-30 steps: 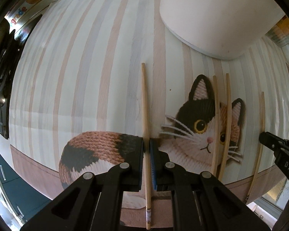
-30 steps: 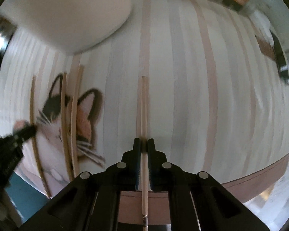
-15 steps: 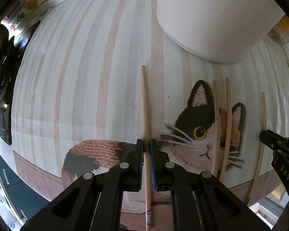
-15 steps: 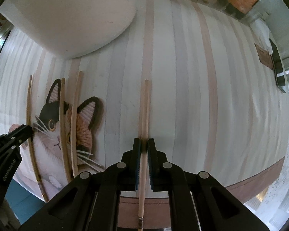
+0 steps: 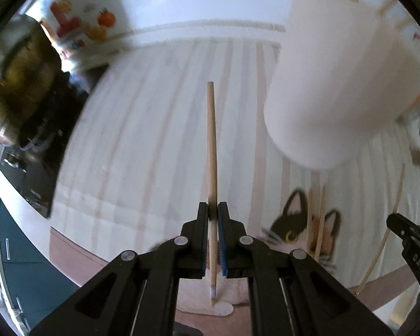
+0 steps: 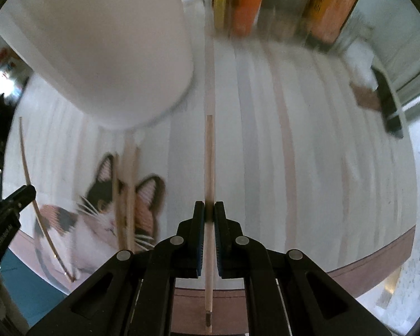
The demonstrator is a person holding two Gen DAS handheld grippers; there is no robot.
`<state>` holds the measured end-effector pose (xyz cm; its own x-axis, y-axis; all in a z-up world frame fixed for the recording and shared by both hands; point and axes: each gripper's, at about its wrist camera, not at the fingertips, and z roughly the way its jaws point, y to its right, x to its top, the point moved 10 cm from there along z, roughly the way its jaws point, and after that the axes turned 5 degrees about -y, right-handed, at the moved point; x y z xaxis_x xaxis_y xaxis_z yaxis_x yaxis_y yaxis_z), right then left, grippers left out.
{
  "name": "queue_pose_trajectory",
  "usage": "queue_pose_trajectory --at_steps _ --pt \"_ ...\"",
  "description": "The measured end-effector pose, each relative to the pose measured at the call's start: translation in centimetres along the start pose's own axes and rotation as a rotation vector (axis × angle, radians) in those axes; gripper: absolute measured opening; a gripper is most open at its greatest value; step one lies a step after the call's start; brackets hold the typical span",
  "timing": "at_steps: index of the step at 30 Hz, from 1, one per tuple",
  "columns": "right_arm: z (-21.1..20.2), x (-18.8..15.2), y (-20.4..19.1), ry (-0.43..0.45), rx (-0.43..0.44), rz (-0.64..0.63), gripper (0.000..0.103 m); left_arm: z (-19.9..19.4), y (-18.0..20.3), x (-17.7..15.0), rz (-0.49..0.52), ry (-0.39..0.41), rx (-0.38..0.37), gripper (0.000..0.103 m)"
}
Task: Organize utensils
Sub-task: 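Lift both held chopsticks and lower them into the cream holder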
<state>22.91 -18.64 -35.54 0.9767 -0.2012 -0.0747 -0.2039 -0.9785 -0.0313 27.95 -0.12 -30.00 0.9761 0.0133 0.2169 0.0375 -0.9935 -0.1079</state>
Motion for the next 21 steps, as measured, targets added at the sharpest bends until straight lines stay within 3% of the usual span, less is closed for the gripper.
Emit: queue_pose_trajectory --at_steps 13,21 --pt "-10.3 5.5 -1.3 0.269 0.102 0.03 0.007 -9.7 -4.5 6.5 -0.163 0.217 -0.105 0.004" --pt "-19.6 9.4 -2.9 0.434 0.233 0.052 0.007 -22.2 -7.9 10.4 -0.268 0.459 -0.216 0.004"
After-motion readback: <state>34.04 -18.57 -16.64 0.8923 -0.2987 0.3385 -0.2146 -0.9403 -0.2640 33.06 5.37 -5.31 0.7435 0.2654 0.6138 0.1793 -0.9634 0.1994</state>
